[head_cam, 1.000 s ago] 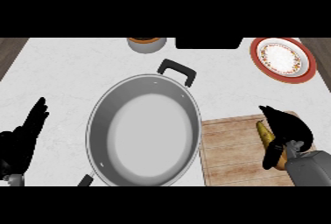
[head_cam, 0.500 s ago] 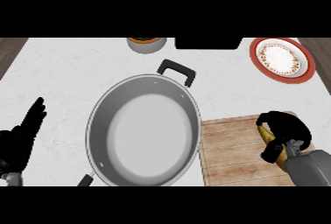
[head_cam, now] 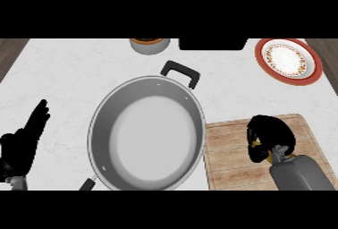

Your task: Pick the pear from the cutting board and place it in the pot

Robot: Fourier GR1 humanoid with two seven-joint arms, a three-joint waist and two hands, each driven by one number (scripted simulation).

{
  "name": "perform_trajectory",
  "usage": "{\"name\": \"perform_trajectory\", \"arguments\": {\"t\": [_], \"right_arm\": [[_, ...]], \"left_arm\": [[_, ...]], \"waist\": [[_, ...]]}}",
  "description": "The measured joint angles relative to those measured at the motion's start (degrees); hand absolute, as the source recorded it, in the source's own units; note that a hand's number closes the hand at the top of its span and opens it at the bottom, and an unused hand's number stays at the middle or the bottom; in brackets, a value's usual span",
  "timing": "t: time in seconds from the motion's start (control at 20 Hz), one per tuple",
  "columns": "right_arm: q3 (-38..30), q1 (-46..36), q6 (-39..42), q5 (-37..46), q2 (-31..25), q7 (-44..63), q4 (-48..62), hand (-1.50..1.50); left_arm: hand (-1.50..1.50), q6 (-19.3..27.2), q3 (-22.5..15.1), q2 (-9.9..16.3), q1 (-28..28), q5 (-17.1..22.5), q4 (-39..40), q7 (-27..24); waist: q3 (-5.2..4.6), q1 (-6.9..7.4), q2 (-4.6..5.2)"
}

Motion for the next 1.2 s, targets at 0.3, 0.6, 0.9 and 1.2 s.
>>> {"name": "perform_trajectory", "arguments": {"t": [0.3, 0.6, 0.9, 1.2], "right_arm": [[17.27, -2.36, -5.69, 0.32, 13.69, 9.07, -3.62, 1.50], [30.13, -7.47, -14.04, 1.87, 15.78, 20.39, -5.44, 1.50], [36.45, -16.31, -19.16, 10.15, 15.53, 27.31, -8.97, 1.50], [38.05, -24.48, -22.18, 16.90, 15.62, 31.56, -12.71, 1.50]], "left_arm": [[0.00, -0.82, -1.83, -0.58, -2.21, -0.34, 0.14, 0.67], [0.00, -2.63, -0.22, 2.34, -2.33, -0.73, 1.27, 0.63], [0.00, -3.93, 2.01, 4.63, -1.71, -0.44, 3.42, 0.26], [0.00, -4.47, 2.31, 4.21, -1.79, 0.13, 4.95, -0.46]], "waist": [[0.02, 3.64, 0.08], [-0.09, 5.41, -0.22], [-0.26, 4.32, -1.09], [-0.27, 3.54, -1.29]]}}
